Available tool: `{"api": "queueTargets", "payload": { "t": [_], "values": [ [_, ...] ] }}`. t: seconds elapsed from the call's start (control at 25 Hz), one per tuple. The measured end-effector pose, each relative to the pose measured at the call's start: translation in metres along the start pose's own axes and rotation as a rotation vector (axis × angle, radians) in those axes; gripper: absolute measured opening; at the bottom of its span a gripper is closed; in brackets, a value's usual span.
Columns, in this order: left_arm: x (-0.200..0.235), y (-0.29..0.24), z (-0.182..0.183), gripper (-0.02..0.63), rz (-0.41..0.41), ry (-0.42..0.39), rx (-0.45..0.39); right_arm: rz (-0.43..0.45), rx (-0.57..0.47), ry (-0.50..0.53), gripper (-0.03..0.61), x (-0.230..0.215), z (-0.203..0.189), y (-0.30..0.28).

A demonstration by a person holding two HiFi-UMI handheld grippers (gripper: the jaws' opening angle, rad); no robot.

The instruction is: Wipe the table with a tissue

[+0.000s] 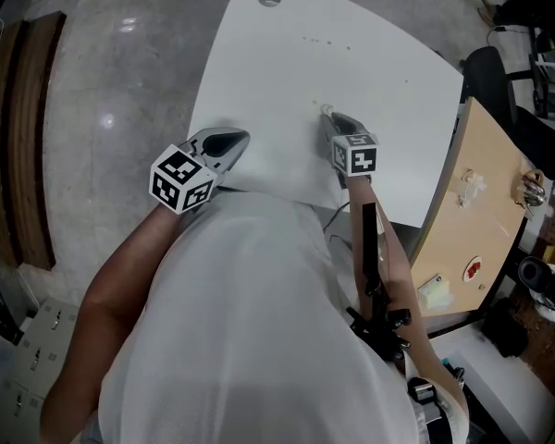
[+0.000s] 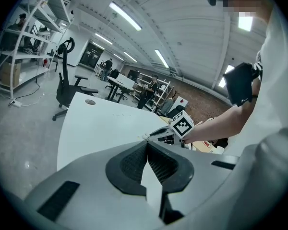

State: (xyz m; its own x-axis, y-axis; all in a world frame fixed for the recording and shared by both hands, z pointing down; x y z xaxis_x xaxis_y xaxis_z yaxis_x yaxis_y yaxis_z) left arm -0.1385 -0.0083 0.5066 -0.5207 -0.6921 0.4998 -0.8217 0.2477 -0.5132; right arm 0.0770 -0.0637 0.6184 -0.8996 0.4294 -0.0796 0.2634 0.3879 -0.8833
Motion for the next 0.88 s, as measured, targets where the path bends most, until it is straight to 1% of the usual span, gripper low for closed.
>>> {"api": "queueTargets", "payload": {
  "t": [0.24,0.32,0.36,0.4,0.44,0.52,0.56,0.6,0.68,0.88],
  "values": [
    [-0.004,0.001,-0.001,0.008,-0.036,-0.016,0.011,0.053,0.032,0.121,0.057,0.044,-0.008,-0.001],
    [-0.005,0.001,-0.001,0.006,-0.050,-0.027,0.018,0.102,0.052,0.169,0.058,0.058,-0.010,-0.001],
    [-0.005,0.000,-0.001,0.006,-0.057,-0.032,0.021,0.135,0.055,0.170,0.058,0.063,-0.012,0.001],
    [-0.006,-0.001,-0.001,0.006,-0.064,-0.038,0.024,0.162,0.041,0.135,0.058,0.065,-0.013,0.005],
    [-0.007,-0.001,0.000,0.006,-0.071,-0.045,0.027,0.173,0.005,0.059,0.058,0.062,-0.012,0.010],
    [-0.006,-0.001,0.000,0.006,-0.080,-0.056,0.032,0.160,-0.086,-0.147,0.058,0.049,-0.009,0.020],
    [-0.005,-0.001,0.000,0.006,-0.081,-0.060,0.033,0.143,-0.117,-0.230,0.058,0.040,-0.010,0.023],
    [-0.004,0.000,0.000,0.008,-0.081,-0.062,0.033,0.123,-0.133,-0.285,0.058,0.032,-0.013,0.025],
    [-0.004,0.001,0.000,0.008,-0.079,-0.062,0.025,0.083,-0.138,-0.329,0.058,0.016,-0.018,0.027],
    [-0.002,0.006,-0.004,0.006,-0.059,-0.053,0.009,0.024,-0.149,-0.343,0.058,-0.009,-0.010,0.019]
  ]
}}
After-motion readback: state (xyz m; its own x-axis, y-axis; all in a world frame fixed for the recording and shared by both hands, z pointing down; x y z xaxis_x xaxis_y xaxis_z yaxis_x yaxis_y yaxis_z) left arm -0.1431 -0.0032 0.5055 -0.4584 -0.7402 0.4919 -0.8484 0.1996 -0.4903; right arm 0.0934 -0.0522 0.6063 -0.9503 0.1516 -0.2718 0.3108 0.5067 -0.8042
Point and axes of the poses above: the fingertips, and each gripper's own axes: y backward along the fingers, x to its left, z out of its top, the point moved 1 cm from there along y, backward along the fingers, and after that the axes turned 9 degrees about x, right-handed, at the moved point
